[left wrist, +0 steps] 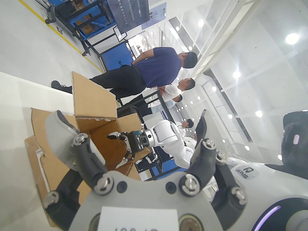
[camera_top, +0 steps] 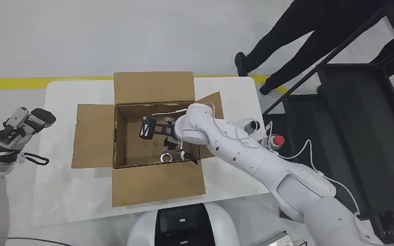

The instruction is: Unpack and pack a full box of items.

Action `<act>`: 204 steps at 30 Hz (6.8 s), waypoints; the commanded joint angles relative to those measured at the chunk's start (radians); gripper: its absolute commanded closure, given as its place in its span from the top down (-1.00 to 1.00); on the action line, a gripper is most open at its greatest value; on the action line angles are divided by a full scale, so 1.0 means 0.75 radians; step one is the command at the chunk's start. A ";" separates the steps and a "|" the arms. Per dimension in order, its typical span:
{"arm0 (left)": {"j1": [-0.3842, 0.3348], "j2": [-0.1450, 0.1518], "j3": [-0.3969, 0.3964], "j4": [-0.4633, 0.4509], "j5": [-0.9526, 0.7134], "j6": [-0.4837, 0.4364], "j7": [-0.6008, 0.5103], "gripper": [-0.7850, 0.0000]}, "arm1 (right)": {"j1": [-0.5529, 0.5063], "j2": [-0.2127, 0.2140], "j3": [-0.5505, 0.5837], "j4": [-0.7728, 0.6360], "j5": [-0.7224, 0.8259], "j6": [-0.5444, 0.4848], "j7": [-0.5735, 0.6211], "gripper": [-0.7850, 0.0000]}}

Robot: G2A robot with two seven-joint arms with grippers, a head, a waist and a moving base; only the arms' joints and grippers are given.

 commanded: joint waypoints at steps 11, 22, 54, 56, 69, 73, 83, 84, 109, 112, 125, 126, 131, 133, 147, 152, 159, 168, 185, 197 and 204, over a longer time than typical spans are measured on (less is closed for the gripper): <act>0.000 0.000 0.000 0.000 0.000 0.000 0.000 1.00 | 0.038 -0.054 -0.084 0.107 -0.039 -0.002 -0.025 1.00; 0.000 0.000 0.000 0.000 0.000 0.000 0.000 1.00 | 0.037 -0.063 -0.099 0.111 -0.068 -0.048 -0.057 1.00; 0.000 0.000 0.000 0.000 0.000 0.000 0.000 1.00 | 0.103 -0.270 -0.243 0.517 -0.117 -0.093 -0.112 0.63; 0.000 0.000 0.000 0.000 0.000 0.000 0.000 1.00 | 0.101 -0.281 -0.246 0.536 -0.120 -0.095 -0.124 0.67; 0.000 0.000 0.000 0.000 0.000 0.000 0.000 1.00 | 0.087 -0.327 -0.253 0.628 -0.144 -0.128 -0.156 -0.07; 0.000 0.000 0.000 0.000 0.000 0.000 0.000 1.00 | 0.080 -0.340 -0.253 0.645 -0.154 -0.126 -0.166 -0.44; 0.000 0.000 0.000 0.000 0.000 0.000 0.000 1.00 | 0.087 -0.366 -0.246 0.688 -0.189 -0.125 -0.169 -1.00; 0.000 0.000 0.000 0.000 0.000 0.000 0.000 1.00 | 0.090 -0.367 -0.242 0.687 -0.193 -0.121 -0.172 -1.00; 0.000 0.000 0.000 0.000 0.000 0.000 0.000 1.00 | -0.063 -0.170 0.120 0.130 -0.435 0.051 -0.267 -1.00; 0.000 0.000 0.000 0.000 0.000 0.000 0.000 1.00 | -0.063 -0.170 0.120 0.130 -0.435 0.051 -0.267 -1.00; 0.000 0.000 0.000 0.000 0.000 0.000 0.000 1.00 | -0.063 -0.170 0.120 0.130 -0.435 0.051 -0.267 -1.00; 0.000 0.000 0.000 0.000 0.000 0.000 0.000 1.00 | -0.063 -0.170 0.120 0.130 -0.435 0.051 -0.267 -1.00; 0.000 0.000 0.000 0.000 0.000 0.000 0.000 1.00 | -0.063 -0.170 0.120 0.130 -0.435 0.051 -0.267 -1.00; 0.000 0.000 0.000 0.000 0.000 0.000 0.000 1.00 | -0.063 -0.170 0.120 0.130 -0.435 0.051 -0.267 -1.00; 0.000 0.000 0.000 0.000 0.000 0.000 0.000 1.00 | -0.141 -0.126 0.313 0.026 -0.212 -0.079 -0.374 -1.00; 0.000 0.000 0.000 0.000 0.000 0.000 0.000 1.00 | -0.269 -0.054 0.563 -0.193 -0.089 -0.187 -0.380 -1.00; 0.000 0.000 0.000 0.000 0.000 0.000 0.000 1.00 | -0.654 0.051 0.969 -0.763 0.086 -0.278 -0.227 -1.00; 0.000 0.000 0.000 0.000 0.000 0.000 0.000 1.00 | -1.130 0.122 1.345 -1.174 0.221 -0.340 -0.202 -1.00; 0.000 0.000 0.000 0.000 0.000 0.000 0.000 1.00 | -1.627 0.155 1.625 -1.266 0.134 -0.519 -0.670 -1.00; 0.000 0.000 0.000 0.000 0.000 0.000 0.000 1.00 | -1.625 0.156 1.627 -1.266 0.124 -0.508 -0.672 -1.00; 0.000 0.000 0.000 0.000 0.000 0.000 0.000 1.00 | -1.760 0.177 1.833 -1.301 0.057 -0.505 -0.659 -1.00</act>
